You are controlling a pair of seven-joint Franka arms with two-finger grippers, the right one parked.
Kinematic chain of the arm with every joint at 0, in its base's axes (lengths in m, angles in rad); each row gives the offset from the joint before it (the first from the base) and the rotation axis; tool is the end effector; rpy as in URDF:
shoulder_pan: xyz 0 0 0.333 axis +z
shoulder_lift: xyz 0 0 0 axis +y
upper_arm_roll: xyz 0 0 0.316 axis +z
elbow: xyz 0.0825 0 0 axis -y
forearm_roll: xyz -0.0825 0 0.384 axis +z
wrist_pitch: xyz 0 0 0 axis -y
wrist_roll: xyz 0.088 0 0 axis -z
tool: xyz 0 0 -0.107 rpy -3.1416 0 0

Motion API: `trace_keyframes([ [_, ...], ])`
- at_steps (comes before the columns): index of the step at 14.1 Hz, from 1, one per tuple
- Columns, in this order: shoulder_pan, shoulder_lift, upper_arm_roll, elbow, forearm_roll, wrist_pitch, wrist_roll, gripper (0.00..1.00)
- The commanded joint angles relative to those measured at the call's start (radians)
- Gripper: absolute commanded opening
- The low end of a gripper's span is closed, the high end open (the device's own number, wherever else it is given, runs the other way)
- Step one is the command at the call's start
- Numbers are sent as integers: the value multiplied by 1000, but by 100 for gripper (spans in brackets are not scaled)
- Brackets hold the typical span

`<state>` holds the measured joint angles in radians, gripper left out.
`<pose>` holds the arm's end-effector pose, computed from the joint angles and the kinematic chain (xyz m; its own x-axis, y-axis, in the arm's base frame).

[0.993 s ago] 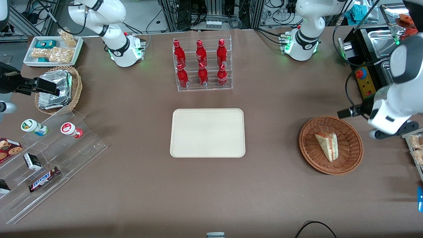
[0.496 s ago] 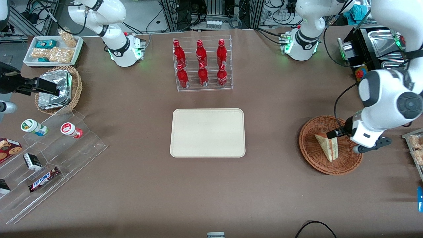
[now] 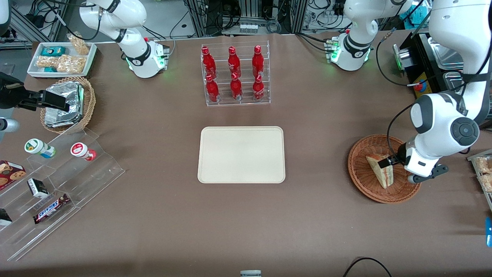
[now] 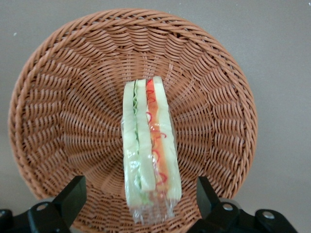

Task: Place sandwich from basket to tray
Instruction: 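Lower the left gripper over the sandwich and close on it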

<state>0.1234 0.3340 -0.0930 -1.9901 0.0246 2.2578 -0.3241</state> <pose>0.5985 0.0206 0.2902 0.9399 0.3353 -0.0652 0.3355 -0.9420 -0.0087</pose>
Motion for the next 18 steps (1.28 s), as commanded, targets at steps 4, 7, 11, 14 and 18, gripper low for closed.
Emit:
trace_keyframes([
  [4,7,52,-7,-78,-8,153,-32,100],
  [7,7,63,-7,-90,-8,174,-44,73],
  [11,7,63,-7,-85,-5,164,-70,15],
  [14,-1,33,-8,-82,-3,154,-76,14],
  [18,-98,-52,-40,-53,-3,-1,-130,13],
])
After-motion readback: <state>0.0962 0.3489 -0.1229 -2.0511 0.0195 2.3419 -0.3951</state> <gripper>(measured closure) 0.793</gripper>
